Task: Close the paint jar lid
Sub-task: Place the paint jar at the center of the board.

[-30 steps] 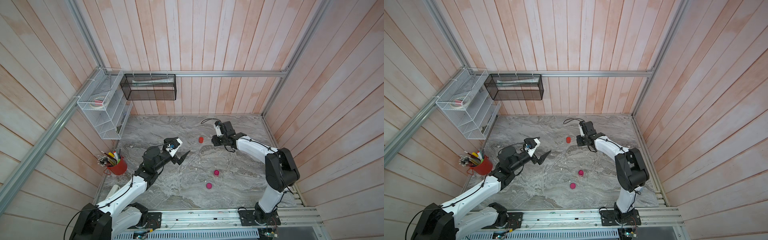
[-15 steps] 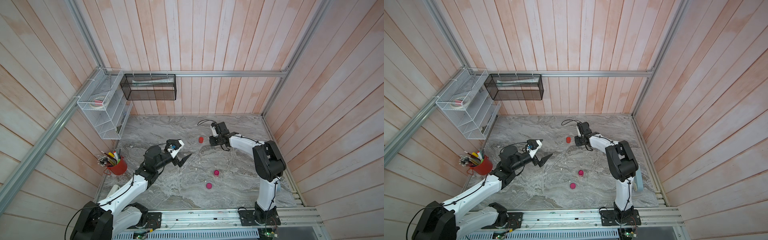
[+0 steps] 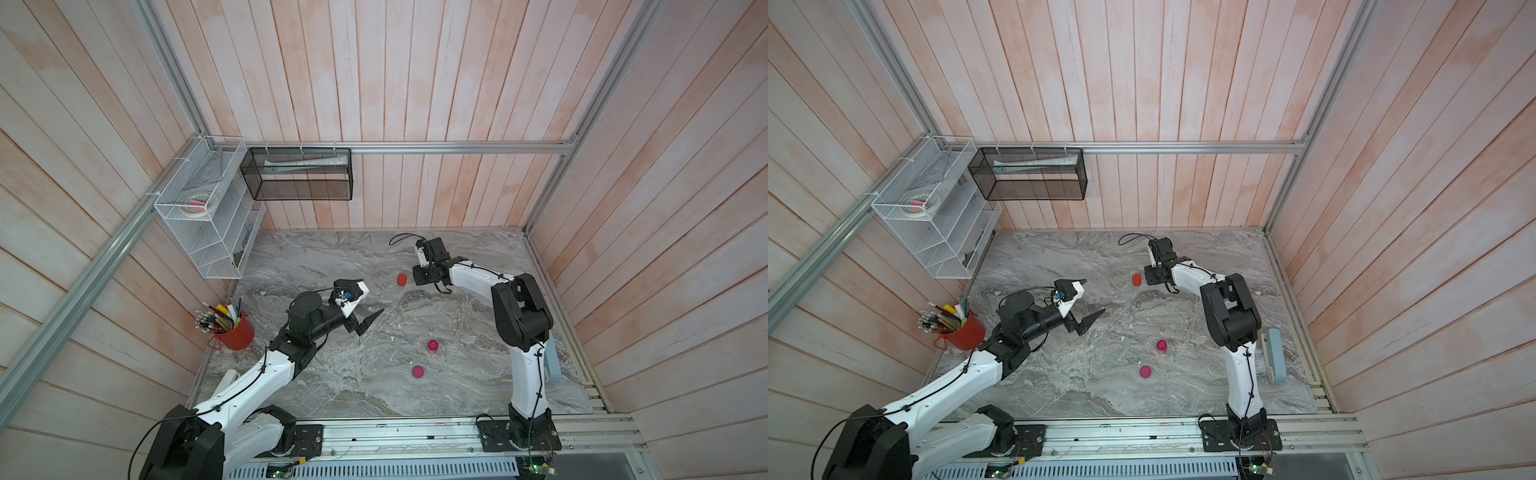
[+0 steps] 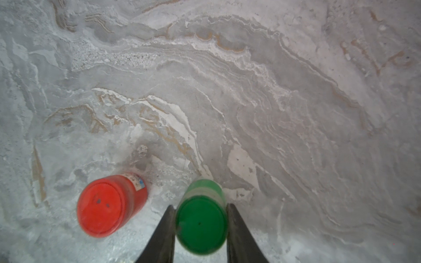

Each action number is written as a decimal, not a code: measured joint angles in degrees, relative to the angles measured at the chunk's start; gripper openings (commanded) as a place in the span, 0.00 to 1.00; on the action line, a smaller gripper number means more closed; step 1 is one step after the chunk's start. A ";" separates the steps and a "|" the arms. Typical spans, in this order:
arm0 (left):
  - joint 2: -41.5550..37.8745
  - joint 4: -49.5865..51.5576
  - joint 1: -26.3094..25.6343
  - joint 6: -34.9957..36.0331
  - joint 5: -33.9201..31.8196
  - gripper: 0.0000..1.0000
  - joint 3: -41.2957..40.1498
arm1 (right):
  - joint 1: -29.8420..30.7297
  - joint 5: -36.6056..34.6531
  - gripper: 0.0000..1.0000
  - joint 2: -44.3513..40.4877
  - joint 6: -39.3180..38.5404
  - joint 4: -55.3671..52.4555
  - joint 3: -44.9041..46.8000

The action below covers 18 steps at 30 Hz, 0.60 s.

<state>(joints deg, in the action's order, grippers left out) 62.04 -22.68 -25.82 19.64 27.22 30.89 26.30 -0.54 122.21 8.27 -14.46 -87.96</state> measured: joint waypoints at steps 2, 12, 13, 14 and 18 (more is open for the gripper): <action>-0.02 -0.02 0.00 0.11 -0.02 1.00 0.00 | 0.00 0.04 0.05 0.07 0.02 -0.63 -0.37; -0.13 -0.02 0.00 0.28 -0.02 1.00 0.00 | 0.00 0.59 0.05 0.68 0.02 -2.80 -1.73; -0.15 -0.04 0.00 0.28 -0.02 1.00 0.00 | 0.00 0.61 0.05 0.68 0.02 -2.84 -1.73; -0.17 -0.02 0.00 0.28 -0.02 1.00 0.00 | 0.00 0.61 0.05 0.68 0.02 -2.93 -1.73; -0.24 -0.04 0.00 0.28 -0.02 1.00 0.00 | 0.02 0.63 0.07 0.68 0.02 -3.30 -1.88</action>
<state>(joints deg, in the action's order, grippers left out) 61.80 -22.72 -25.82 19.92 27.20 30.89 26.33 0.10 122.89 8.29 -17.76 -89.84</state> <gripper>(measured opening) 0.998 0.336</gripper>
